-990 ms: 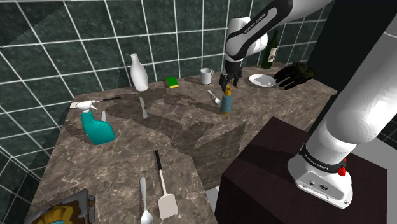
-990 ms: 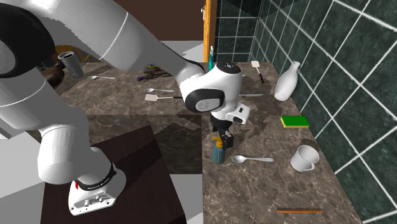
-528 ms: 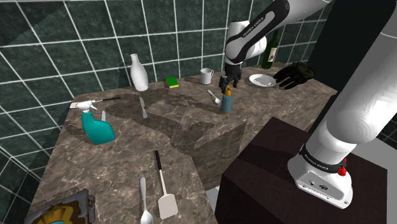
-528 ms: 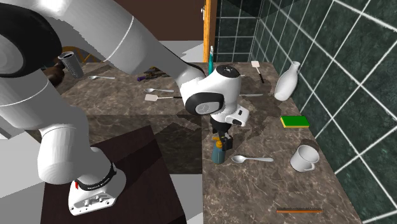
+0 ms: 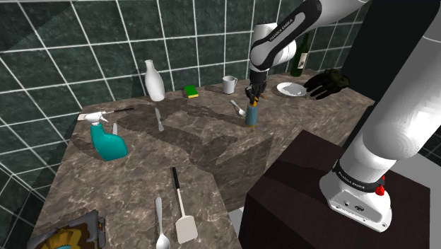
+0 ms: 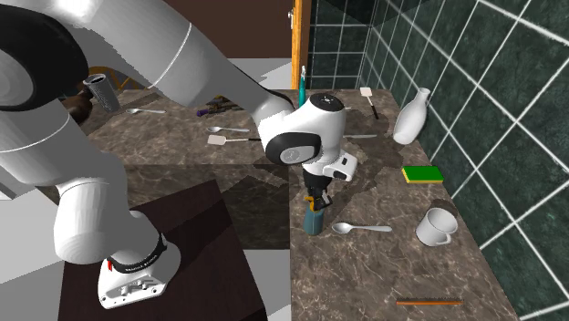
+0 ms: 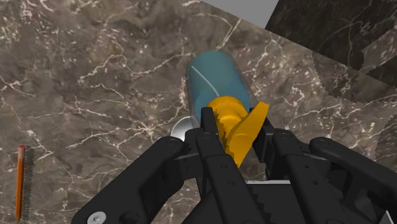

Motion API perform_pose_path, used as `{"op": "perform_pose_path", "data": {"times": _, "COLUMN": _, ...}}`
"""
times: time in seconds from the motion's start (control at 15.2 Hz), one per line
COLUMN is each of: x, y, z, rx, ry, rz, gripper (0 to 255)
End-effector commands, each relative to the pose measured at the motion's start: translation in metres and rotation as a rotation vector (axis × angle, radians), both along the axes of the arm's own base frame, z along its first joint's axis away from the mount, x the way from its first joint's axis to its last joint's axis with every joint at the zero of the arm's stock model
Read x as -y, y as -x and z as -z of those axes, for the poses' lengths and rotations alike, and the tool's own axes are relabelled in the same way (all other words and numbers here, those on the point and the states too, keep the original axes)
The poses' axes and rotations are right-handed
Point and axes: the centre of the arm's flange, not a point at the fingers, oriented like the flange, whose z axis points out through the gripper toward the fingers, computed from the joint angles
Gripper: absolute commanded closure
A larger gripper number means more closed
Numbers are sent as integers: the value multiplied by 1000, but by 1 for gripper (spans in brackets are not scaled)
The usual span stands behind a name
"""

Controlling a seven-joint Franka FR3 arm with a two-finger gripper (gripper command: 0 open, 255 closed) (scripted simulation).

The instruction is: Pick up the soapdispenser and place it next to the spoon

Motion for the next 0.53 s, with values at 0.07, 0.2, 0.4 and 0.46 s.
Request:
{"op": "perform_pose_path", "data": {"times": 0.07, "x": 0, "y": 0, "z": 0, "rx": -1, "ry": 0, "rz": 0, "gripper": 255}}
{"op": "perform_pose_path", "data": {"times": 0.2, "x": 0, "y": 0, "z": 0, "rx": -1, "ry": 0, "rz": 0, "gripper": 255}}
{"op": "perform_pose_path", "data": {"times": 0.4, "x": 0, "y": 0, "z": -10, "rx": -1, "ry": 0, "rz": 0, "gripper": 255}}
{"op": "perform_pose_path", "data": {"times": 0.46, "x": 0, "y": 0, "z": -15, "rx": -1, "ry": 0, "rz": 0, "gripper": 255}}
